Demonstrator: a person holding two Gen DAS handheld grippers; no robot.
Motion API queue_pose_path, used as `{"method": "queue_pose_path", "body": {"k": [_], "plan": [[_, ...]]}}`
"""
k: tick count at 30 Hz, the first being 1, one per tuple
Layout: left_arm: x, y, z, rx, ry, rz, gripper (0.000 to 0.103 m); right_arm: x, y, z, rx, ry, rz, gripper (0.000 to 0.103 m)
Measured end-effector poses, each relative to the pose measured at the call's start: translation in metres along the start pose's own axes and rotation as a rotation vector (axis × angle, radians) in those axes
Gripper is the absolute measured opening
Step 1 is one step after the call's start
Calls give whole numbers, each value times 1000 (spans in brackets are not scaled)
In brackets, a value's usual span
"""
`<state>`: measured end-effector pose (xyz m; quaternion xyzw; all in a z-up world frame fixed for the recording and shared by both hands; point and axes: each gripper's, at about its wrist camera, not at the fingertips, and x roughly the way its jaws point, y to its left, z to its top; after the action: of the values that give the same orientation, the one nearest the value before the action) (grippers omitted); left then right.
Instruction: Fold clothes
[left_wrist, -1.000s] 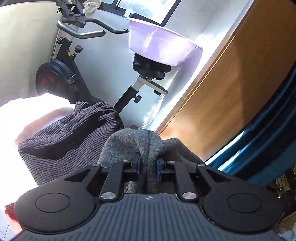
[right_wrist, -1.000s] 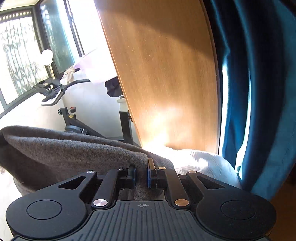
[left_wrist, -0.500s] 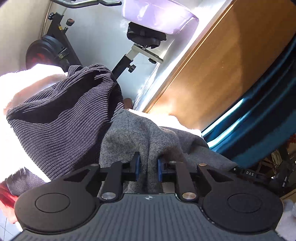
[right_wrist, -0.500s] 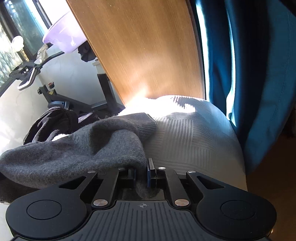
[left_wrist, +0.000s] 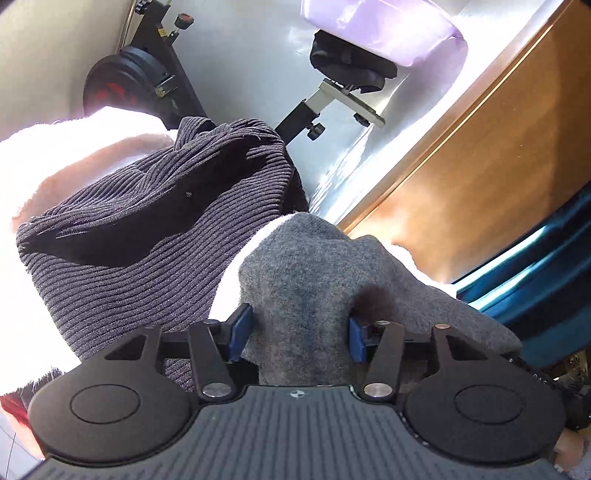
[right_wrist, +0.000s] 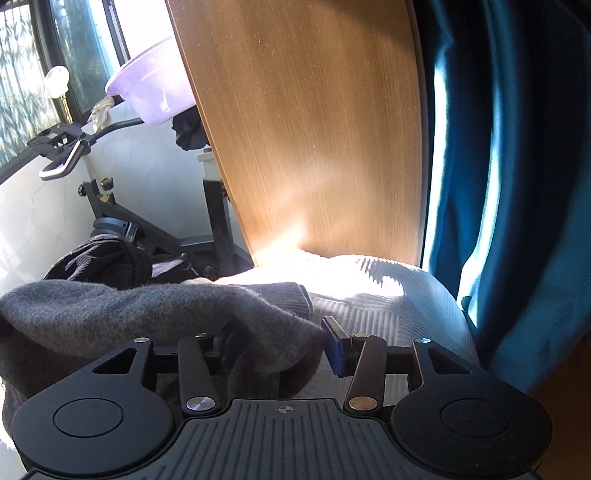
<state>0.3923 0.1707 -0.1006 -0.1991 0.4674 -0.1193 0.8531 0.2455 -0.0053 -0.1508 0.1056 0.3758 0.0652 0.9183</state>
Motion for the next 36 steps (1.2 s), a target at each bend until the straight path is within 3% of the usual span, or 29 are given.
{"method": "queue_pose_path", "body": {"k": [4, 9, 12, 16, 20, 25, 27, 28, 29, 31, 32, 36], "plan": [[-19, 2, -2, 8, -24, -43, 73, -23, 9, -12, -68, -16, 27, 56], [-45, 8, -6, 9, -22, -117, 78, -54, 25, -22, -206, -29, 96, 57], [-49, 6, -14, 35, 8, -157, 84, -52, 42, -29, -285, -1, 145, 57], [-44, -3, -26, 115, 55, -106, 84, -30, 64, -36, -320, 64, 178, 57], [-41, -8, -36, 153, 74, -111, 84, -24, 83, -36, -376, 63, 179, 59], [-22, -22, -41, 249, 90, -32, 84, 8, 87, -49, -422, 198, 133, 62], [-21, -22, -37, 229, 56, -27, 80, 16, 85, -55, -440, 214, 93, 61], [-22, -19, -33, 191, 42, -47, 65, 16, 84, -56, -449, 207, 76, 56], [-24, -16, -28, 152, 29, -65, 43, 16, 83, -57, -459, 200, 59, 36], [-28, -10, -20, 105, 6, -76, 28, 9, 74, -50, -429, 184, 48, 8], [-30, -10, -17, 113, -4, -72, 23, 2, 66, -45, -390, 167, 56, 8], [-32, -12, -10, 161, -12, -51, 23, -44, 30, -21, -237, 37, 100, 6]]}}
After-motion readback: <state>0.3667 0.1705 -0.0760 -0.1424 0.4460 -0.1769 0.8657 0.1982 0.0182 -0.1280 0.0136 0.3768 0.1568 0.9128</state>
